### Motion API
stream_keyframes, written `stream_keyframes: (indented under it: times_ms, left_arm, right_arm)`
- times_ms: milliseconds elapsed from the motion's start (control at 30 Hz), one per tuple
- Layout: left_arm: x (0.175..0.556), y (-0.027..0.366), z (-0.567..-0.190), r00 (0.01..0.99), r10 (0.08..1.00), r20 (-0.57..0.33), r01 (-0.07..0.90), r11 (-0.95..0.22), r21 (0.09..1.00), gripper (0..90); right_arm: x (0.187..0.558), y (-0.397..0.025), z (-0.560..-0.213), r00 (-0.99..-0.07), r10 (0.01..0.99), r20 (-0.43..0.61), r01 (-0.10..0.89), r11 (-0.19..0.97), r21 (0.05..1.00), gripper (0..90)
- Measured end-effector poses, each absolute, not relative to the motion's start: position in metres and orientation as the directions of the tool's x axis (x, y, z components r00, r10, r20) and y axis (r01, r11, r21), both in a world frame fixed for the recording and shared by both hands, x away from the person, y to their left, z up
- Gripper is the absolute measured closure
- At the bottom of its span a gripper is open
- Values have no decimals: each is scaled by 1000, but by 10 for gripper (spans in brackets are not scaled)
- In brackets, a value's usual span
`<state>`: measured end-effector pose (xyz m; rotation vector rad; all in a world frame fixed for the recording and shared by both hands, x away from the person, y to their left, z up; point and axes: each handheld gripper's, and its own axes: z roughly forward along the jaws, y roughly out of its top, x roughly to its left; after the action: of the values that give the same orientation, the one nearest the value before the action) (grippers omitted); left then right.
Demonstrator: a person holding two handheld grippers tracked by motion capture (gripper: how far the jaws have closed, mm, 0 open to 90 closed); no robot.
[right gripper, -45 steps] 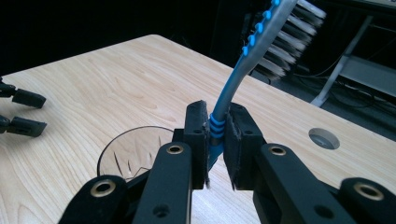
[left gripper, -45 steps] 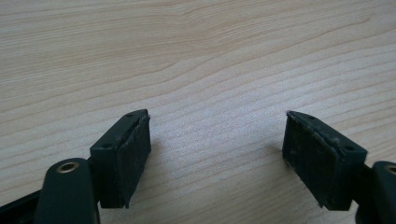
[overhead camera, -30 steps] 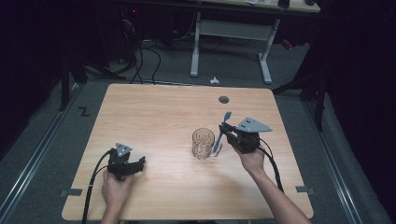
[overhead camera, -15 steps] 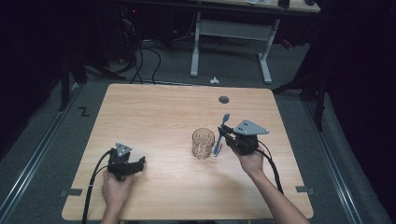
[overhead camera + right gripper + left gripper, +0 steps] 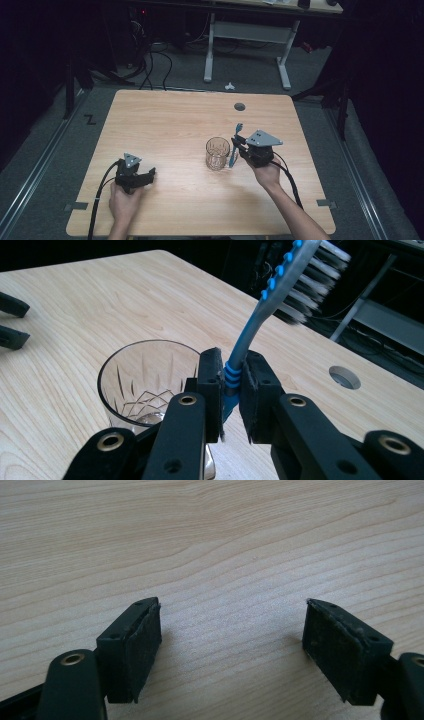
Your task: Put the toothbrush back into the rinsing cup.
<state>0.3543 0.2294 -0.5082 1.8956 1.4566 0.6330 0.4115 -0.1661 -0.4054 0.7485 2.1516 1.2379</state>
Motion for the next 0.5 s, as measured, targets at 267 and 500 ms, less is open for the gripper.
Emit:
stream_keyframes:
  times_ms: [267,500]
  left_arm:
    - [354,229,-508,264,964,-15,647,-166,744,240]
    - [354,229,-508,264,964,-15,647,-165,744,241]
  right_arm:
    - [410,-163,-409,-700,685,-202,185,447,875,802]
    - [408,-162,-412,-693,687,-218,169,449,878,801]
